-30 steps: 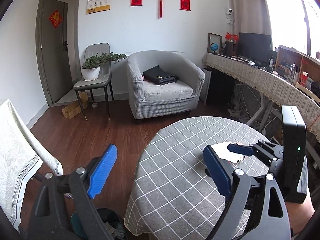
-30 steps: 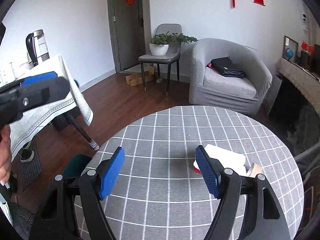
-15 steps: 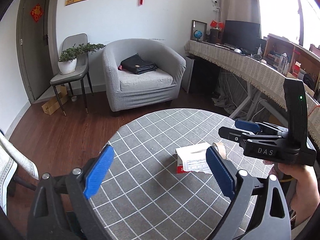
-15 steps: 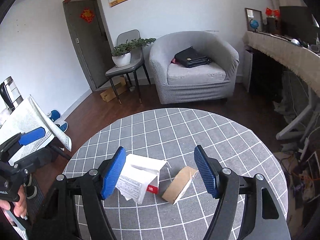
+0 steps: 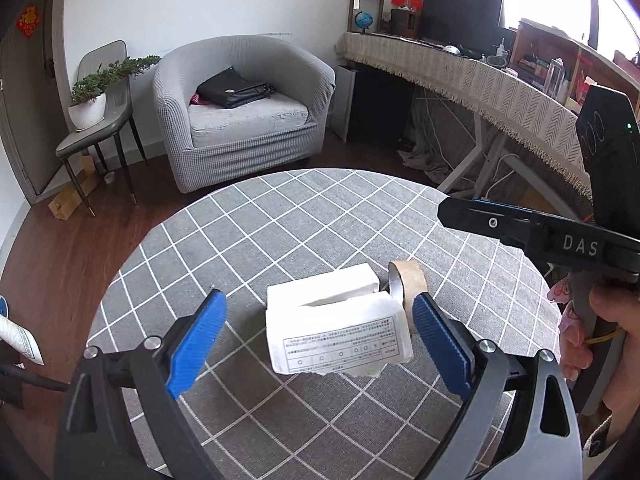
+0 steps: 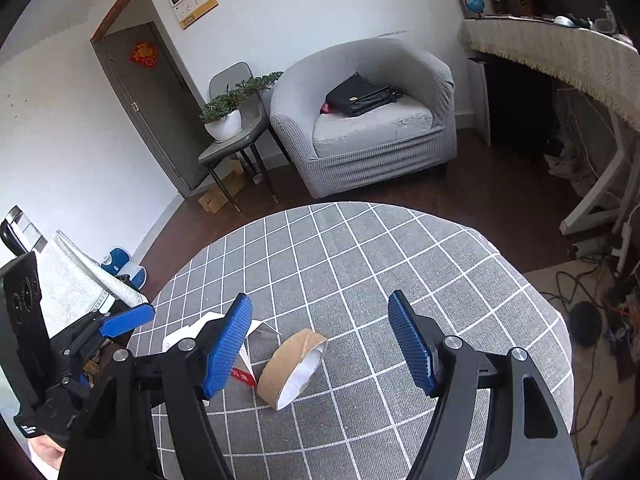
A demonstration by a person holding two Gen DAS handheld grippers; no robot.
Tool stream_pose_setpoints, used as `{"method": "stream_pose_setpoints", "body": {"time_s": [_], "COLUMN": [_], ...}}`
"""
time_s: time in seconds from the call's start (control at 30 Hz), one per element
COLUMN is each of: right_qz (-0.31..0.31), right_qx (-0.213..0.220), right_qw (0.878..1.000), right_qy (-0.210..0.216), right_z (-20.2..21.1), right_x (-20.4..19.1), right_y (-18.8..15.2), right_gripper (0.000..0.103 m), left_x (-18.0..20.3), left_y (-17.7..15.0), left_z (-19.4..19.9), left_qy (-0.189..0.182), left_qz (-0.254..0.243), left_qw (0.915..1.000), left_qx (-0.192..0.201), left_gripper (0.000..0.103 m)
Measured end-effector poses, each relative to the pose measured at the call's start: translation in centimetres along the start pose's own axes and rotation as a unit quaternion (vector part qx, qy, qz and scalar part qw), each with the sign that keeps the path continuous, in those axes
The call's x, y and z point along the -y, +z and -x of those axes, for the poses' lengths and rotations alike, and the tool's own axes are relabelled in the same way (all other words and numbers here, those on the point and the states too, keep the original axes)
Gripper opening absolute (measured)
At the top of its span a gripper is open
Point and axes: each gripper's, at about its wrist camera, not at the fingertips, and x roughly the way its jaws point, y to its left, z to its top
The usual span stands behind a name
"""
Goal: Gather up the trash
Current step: 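Grasp the folded white paper with the left tool while the right tool approaches the cardboard tape roll, then close the right tool on the cardboard tape roll while the left tool holds the white paper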
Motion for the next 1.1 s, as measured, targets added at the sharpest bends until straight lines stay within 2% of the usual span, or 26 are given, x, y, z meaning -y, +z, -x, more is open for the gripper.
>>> {"method": "stream_pose_setpoints", "body": {"time_s": [0.33, 0.47, 0.6, 0.73, 0.93, 1.1], "right_qz": [-0.006, -0.004, -0.011, -0.021, -0.012, 0.000], "right_qx": [-0.026, -0.034, -0.041, -0.052, -0.065, -0.081], "right_qw": [1.000, 0.999, 0.999, 0.998, 0.997, 0.997], "right_qy": [0.003, 0.002, 0.005, 0.020, 0.025, 0.018], "right_z": [-1.1, -1.2, -1.6, -2.3, -3.0, -3.9], "right_x": [1.5, 1.6, 1.9, 1.9, 0.6, -0.4], "right_y": [-0.4, -0.6, -0.8, -0.9, -1.1, -1.7], "right_gripper": [0.071, 0.068, 0.064, 0.058, 0.057, 0.057], "left_x": [0.4, -0.1, -0.5, -0.8, -1.9, -2.7], "left_y": [0.2, 0.0, 0.0, 0.3, 0.5, 0.4], "left_z": [-3.4, -3.9, -3.8, -2.9, -0.9, 0.3], "left_qy": [0.015, 0.013, 0.009, 0.021, 0.040, 0.041], "left_qz": [0.002, 0.013, 0.022, 0.022, 0.028, 0.035], "left_qw": [0.9996, 0.9995, 0.9995, 0.9995, 0.9988, 0.9985], "left_qx": [-0.023, -0.027, -0.020, -0.011, 0.008, 0.012], "left_gripper": [0.095, 0.084, 0.081, 0.081, 0.081, 0.081]}}
